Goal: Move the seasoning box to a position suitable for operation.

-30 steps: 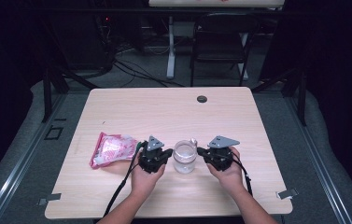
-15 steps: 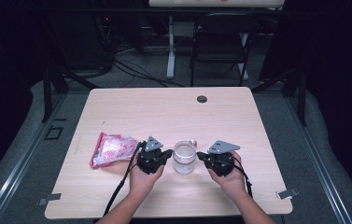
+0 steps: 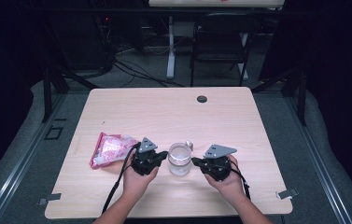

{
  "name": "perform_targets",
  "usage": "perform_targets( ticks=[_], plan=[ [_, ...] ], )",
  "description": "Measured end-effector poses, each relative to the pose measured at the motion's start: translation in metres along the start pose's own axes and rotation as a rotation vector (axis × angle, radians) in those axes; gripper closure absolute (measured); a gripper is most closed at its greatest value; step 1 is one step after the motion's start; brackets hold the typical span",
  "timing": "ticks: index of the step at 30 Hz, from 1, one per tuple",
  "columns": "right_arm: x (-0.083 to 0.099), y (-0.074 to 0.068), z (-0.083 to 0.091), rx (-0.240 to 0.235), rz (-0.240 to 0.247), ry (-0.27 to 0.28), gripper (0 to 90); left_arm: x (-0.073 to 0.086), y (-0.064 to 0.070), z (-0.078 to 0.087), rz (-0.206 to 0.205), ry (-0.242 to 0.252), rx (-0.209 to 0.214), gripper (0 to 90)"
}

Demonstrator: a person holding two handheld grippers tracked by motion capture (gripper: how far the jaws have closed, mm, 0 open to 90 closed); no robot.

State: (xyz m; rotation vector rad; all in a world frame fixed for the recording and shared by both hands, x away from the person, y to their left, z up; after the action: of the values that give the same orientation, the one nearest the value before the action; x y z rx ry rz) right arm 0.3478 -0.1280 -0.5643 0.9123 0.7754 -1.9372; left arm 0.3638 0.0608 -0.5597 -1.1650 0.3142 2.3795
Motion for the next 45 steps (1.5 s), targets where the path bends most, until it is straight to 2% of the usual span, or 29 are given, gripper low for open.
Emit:
perform_targets(
  ticks=[2, 3, 8, 12, 13, 15, 16, 20, 26, 28, 33, 37, 45],
  plan=[
    [-0.001, 0.003, 0.0, -0.005, 0.021, -0.008, 86.1, 0.001, -0.001, 0.001, 0.0, -0.01, 0.0, 90.0],
    [0.0, 0.006, 0.0, 0.007, 0.02, -0.009, 85.7, 0.002, -0.003, 0.003, 0.003, -0.003, -0.015, 90.0],
    [0.001, 0.028, 0.003, 0.07, -0.014, 0.025, 81.8, 0.006, -0.009, 0.013, 0.002, -0.002, -0.015, 89.0],
    [0.0, 0.04, -0.002, 0.062, -0.045, 0.046, 81.1, 0.009, -0.014, 0.025, -0.018, 0.009, -0.029, 87.0],
    [0.0, 0.045, -0.008, 0.059, -0.04, 0.032, 79.8, 0.011, -0.018, 0.035, -0.02, 0.017, -0.04, 85.5],
    [0.001, 0.049, -0.013, 0.061, -0.035, 0.022, 78.4, 0.013, -0.021, 0.039, -0.018, 0.023, -0.048, 83.7],
    [0.001, 0.05, -0.016, 0.059, -0.03, 0.014, 77.9, 0.017, -0.027, 0.047, -0.011, 0.027, -0.051, 82.6],
    [0.002, 0.055, -0.023, 0.061, -0.026, -0.01, 76.1, 0.029, -0.035, 0.059, 0.009, 0.027, -0.058, 80.3],
    [0.0, 0.06, -0.029, 0.066, -0.009, -0.02, 74.0, 0.047, -0.036, 0.064, -0.003, 0.023, -0.064, 78.2],
    [-0.001, 0.061, -0.03, 0.066, -0.008, -0.018, 73.2, 0.049, -0.037, 0.064, 0.001, 0.017, -0.064, 77.8],
    [0.0, 0.064, -0.039, 0.032, 0.008, -0.033, 71.7, 0.053, -0.038, 0.065, 0.018, 0.015, -0.063, 75.8],
    [0.002, 0.067, -0.045, 0.024, 0.001, -0.036, 72.0, 0.055, -0.038, 0.065, 0.016, 0.009, -0.068, 75.1],
    [-0.002, 0.067, -0.048, 0.016, 0.001, -0.045, 81.5, 0.059, -0.039, 0.066, 0.024, 0.006, -0.075, 74.1]
  ],
)
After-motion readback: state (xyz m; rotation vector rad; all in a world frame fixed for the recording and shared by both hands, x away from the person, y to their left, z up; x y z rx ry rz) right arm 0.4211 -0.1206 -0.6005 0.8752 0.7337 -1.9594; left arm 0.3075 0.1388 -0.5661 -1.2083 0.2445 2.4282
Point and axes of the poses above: each handheld gripper's, and its own axes: z roughly backward along the jaws, x roughly out of its underside, y roughly to its right, the point moved 6 cm from there along -z, roughly forward along the jaws, and after that the axes turned 15 degrees about -x, right-handed, at the moved point
